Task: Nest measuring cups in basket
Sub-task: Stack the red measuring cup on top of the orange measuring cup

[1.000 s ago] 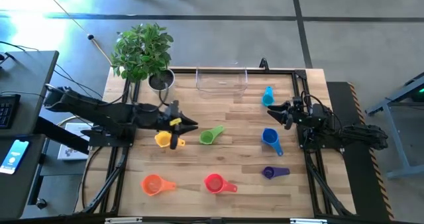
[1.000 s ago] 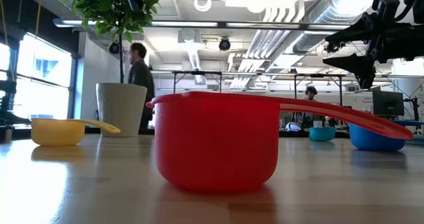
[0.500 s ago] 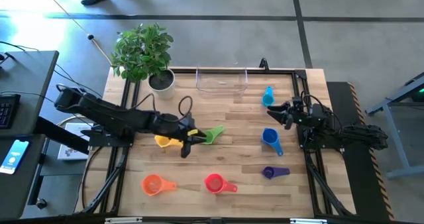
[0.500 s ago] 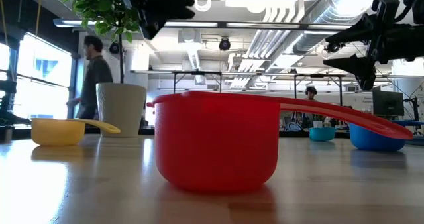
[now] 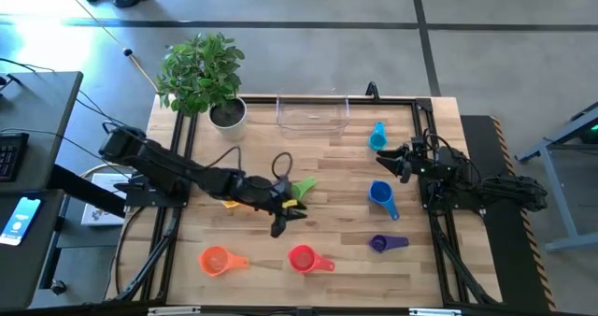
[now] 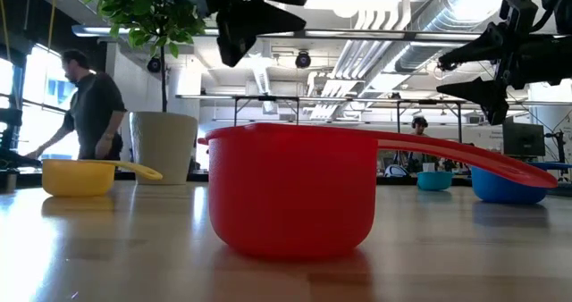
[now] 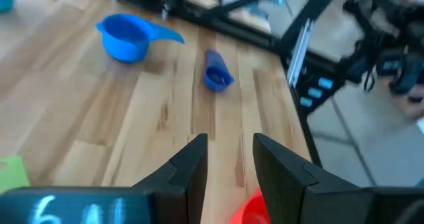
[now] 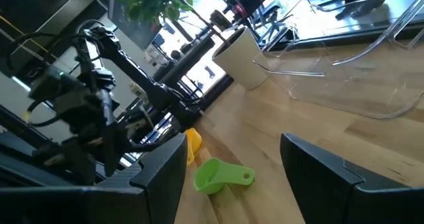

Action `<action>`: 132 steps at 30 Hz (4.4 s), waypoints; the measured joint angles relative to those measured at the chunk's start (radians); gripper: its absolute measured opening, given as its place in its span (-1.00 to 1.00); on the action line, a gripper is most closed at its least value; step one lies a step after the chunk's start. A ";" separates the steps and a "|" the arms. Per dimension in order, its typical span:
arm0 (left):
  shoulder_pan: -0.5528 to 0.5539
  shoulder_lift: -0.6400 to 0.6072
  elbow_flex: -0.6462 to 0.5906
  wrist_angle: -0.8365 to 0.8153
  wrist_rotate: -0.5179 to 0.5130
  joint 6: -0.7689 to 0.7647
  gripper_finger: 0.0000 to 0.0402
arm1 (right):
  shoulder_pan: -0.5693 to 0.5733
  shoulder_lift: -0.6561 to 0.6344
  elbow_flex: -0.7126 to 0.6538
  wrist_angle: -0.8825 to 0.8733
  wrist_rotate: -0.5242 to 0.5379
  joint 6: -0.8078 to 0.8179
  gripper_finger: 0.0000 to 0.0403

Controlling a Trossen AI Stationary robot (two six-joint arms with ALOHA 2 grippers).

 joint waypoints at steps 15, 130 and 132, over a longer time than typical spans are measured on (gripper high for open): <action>-0.040 0.118 0.147 -0.186 0.013 0.031 -0.50 | 0.000 0.034 0.000 -0.002 -0.007 -0.006 0.16; -0.176 0.159 0.146 -0.470 -0.078 -0.303 -0.98 | 0.000 0.096 -0.002 0.003 -0.007 0.063 0.16; -0.199 0.121 0.147 -0.530 -0.121 -0.331 -0.98 | 0.000 0.097 -0.002 0.006 -0.007 0.062 0.16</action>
